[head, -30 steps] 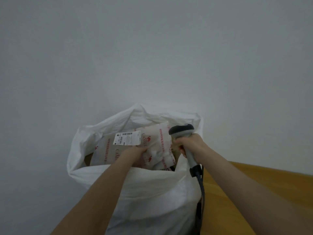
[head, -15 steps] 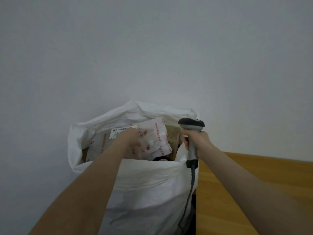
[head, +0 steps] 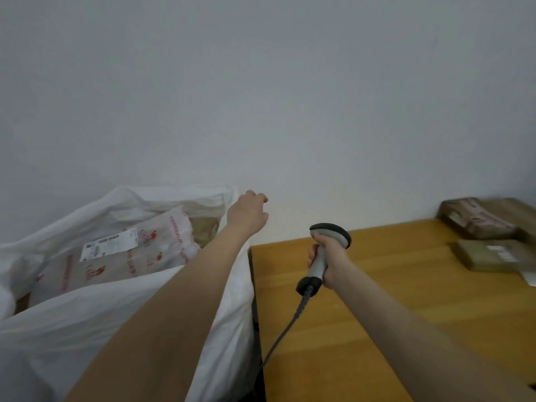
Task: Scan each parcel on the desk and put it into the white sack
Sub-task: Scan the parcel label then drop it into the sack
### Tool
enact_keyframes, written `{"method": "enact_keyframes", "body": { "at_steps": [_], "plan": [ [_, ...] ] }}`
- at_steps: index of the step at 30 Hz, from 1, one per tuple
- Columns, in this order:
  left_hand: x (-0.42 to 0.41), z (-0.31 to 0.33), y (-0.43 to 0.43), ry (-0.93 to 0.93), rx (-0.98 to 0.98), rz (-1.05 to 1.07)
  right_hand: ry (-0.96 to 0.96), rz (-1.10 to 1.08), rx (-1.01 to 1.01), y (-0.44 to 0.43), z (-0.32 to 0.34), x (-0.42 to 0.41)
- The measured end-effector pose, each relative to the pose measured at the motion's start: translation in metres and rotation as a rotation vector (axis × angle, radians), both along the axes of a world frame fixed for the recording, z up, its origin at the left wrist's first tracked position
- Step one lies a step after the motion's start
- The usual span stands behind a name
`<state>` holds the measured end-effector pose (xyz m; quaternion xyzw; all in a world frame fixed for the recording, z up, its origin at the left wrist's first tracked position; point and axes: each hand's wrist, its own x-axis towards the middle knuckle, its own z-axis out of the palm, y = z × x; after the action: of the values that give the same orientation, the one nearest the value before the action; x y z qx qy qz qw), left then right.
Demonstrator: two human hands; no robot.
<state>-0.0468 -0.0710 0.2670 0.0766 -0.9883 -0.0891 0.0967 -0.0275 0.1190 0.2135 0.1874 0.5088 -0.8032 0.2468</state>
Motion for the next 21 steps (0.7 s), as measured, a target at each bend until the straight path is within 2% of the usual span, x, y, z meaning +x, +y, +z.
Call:
{"method": "enact_keyframes", "body": {
  "at_steps": [5, 12, 21],
  "plan": [
    [-0.026, -0.028, 0.105, -0.153, -0.025, -0.149, 0.012, -0.056, 0.072, 0.093, -0.012, -0.009],
    [-0.066, -0.067, 0.284, -0.351, -0.016, -0.239, -0.011, -0.176, 0.195, 0.266, -0.033, -0.035],
    [-0.108, -0.098, 0.470, -0.430, -0.024, -0.315, -0.119, -0.333, 0.402, 0.452, -0.052, -0.070]
  ]
}}
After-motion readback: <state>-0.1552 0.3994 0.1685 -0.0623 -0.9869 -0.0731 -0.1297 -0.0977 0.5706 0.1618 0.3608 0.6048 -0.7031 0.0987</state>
